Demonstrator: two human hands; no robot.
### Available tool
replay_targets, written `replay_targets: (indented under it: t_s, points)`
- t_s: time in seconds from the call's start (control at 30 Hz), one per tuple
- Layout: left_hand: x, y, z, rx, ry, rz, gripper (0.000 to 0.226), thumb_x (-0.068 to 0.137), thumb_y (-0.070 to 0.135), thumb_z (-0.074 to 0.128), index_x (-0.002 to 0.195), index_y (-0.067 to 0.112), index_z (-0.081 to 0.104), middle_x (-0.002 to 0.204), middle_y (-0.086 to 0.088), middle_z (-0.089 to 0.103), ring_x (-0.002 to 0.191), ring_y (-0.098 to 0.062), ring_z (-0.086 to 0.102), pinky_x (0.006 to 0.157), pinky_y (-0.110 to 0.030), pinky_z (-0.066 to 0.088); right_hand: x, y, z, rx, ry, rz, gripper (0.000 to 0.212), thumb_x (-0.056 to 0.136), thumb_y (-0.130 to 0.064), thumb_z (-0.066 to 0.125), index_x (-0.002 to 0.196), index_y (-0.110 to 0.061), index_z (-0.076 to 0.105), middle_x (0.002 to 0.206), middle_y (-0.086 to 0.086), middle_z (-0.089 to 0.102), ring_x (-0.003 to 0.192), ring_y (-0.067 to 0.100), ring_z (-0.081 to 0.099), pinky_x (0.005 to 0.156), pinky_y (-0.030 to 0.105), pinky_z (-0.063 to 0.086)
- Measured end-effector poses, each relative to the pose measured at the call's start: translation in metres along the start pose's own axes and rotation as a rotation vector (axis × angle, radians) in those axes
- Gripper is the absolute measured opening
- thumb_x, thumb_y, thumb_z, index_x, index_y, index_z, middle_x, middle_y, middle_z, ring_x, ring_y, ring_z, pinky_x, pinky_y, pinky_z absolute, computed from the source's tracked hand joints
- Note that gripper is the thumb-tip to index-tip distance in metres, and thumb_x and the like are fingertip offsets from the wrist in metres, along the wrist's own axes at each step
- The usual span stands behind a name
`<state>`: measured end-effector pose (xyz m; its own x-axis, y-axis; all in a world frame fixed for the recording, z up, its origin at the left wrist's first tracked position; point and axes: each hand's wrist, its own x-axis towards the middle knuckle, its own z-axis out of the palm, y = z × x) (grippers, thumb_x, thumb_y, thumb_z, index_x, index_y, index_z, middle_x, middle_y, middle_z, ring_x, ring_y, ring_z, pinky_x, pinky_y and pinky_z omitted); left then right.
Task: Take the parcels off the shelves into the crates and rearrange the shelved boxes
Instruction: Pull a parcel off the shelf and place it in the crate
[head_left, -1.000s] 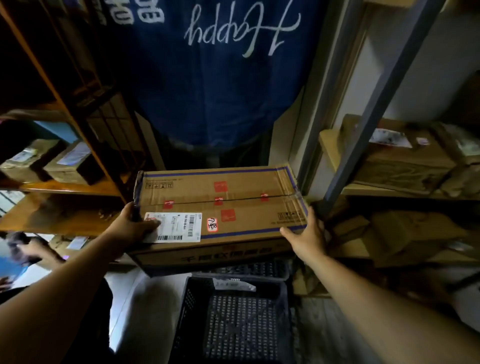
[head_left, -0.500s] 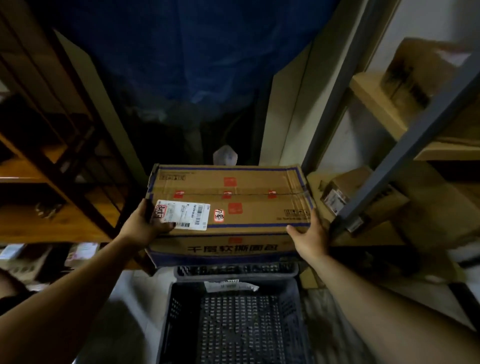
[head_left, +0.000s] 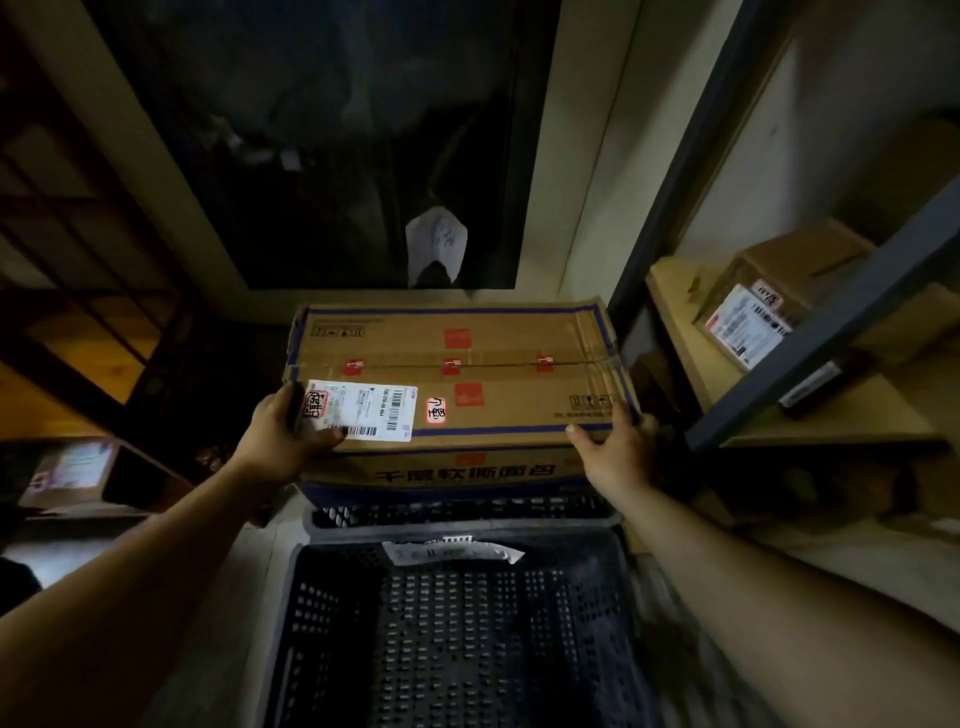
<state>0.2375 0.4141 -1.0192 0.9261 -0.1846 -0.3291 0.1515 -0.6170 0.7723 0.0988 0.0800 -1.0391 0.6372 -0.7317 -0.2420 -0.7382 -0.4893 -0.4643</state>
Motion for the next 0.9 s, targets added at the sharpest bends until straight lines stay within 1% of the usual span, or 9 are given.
replay_targets:
  t_s: [0.1, 0.23, 0.33, 0.43, 0.5, 0.57, 0.7, 0.77, 0.9]
  points:
    - [0.045, -0.041, 0.008, 0.103, 0.026, 0.063, 0.101, 0.046, 0.070, 0.078, 0.130, 0.025, 0.047, 0.127, -0.002, 0.054, 0.113, -0.022, 0.057, 0.094, -0.047, 0.051, 0.007, 0.014, 0.019, 0.035, -0.016, 0.041, 0.080, 0.087, -0.054, 0.055, 0.151, -0.020, 0.022, 0.150, 0.015, 0.018, 0.136, 0.036, 0.027, 0.106, 0.042, 0.033]
    - [0.051, -0.052, 0.027, 0.140, 0.018, 0.091, 0.118, 0.039, 0.079, 0.074, 0.133, 0.014, 0.045, 0.129, -0.006, 0.053, 0.114, -0.022, 0.057, 0.097, -0.046, 0.049, 0.008, 0.038, 0.033, 0.054, 0.018, 0.109, 0.079, 0.086, -0.055, 0.056, 0.150, -0.022, 0.024, 0.152, 0.011, 0.015, 0.137, 0.037, 0.024, 0.106, 0.046, 0.032]
    - [0.041, -0.062, 0.035, 0.139, -0.013, 0.061, 0.117, 0.040, 0.079, 0.073, 0.132, 0.012, 0.047, 0.128, -0.007, 0.054, 0.113, -0.022, 0.057, 0.097, -0.046, 0.049, 0.008, 0.043, 0.035, 0.033, 0.046, 0.071, 0.077, 0.085, -0.054, 0.057, 0.147, -0.018, 0.029, 0.150, 0.012, 0.018, 0.134, 0.038, 0.027, 0.105, 0.046, 0.035]
    - [0.030, -0.047, 0.041, 0.190, -0.010, 0.041, 0.120, 0.043, 0.074, 0.075, 0.139, 0.010, 0.041, 0.137, -0.010, 0.045, 0.121, -0.026, 0.051, 0.104, -0.045, 0.043, 0.015, 0.040, 0.037, -0.011, 0.012, 0.032, 0.075, 0.086, -0.055, 0.054, 0.147, -0.017, 0.030, 0.147, 0.012, 0.021, 0.131, 0.036, 0.032, 0.104, 0.044, 0.037]
    - [0.026, -0.043, 0.046, 0.218, -0.032, 0.020, 0.112, 0.058, 0.049, 0.085, 0.146, 0.007, 0.030, 0.147, -0.013, 0.030, 0.133, -0.029, 0.038, 0.112, -0.041, 0.032, 0.021, 0.037, 0.044, -0.057, -0.002, 0.012, 0.074, 0.087, -0.056, 0.052, 0.146, -0.017, 0.029, 0.146, 0.012, 0.021, 0.131, 0.035, 0.030, 0.105, 0.043, 0.036]
    - [0.034, -0.056, 0.056, 0.268, -0.024, 0.002, 0.105, 0.068, 0.031, 0.083, 0.149, 0.007, 0.021, 0.153, -0.014, 0.019, 0.139, -0.030, 0.027, 0.115, -0.037, 0.024, 0.029, 0.039, 0.057, -0.096, -0.020, -0.009, 0.074, 0.087, -0.056, 0.051, 0.146, -0.017, 0.029, 0.144, 0.012, 0.021, 0.131, 0.035, 0.028, 0.106, 0.045, 0.036]
    - [0.060, -0.083, 0.076, 0.374, -0.007, 0.036, 0.105, 0.069, 0.037, 0.082, 0.150, 0.014, 0.020, 0.152, -0.013, 0.021, 0.139, -0.031, 0.025, 0.116, -0.038, 0.022, 0.047, 0.045, 0.085, -0.179, -0.057, -0.010, 0.077, 0.089, -0.058, 0.047, 0.149, -0.017, 0.022, 0.148, 0.014, 0.020, 0.131, 0.038, 0.029, 0.107, 0.046, 0.034]
    - [0.072, -0.094, 0.084, 0.420, 0.002, 0.036, 0.109, 0.064, 0.049, 0.081, 0.150, 0.019, 0.020, 0.151, -0.012, 0.023, 0.138, -0.033, 0.026, 0.115, -0.044, 0.023, 0.054, 0.049, 0.097, -0.196, -0.070, -0.010, 0.076, 0.091, -0.055, 0.047, 0.150, -0.016, 0.019, 0.149, 0.014, 0.017, 0.133, 0.037, 0.027, 0.107, 0.044, 0.034]
    - [0.083, -0.108, 0.102, 0.667, 0.035, 0.003, 0.103, 0.071, 0.058, 0.070, 0.151, 0.026, 0.013, 0.158, -0.006, 0.015, 0.146, -0.029, 0.002, 0.115, -0.053, 0.009, 0.061, 0.057, 0.123, -0.217, -0.108, 0.004, 0.075, 0.092, -0.050, 0.049, 0.150, -0.016, 0.016, 0.150, 0.016, 0.016, 0.136, 0.036, 0.022, 0.108, 0.043, 0.032]
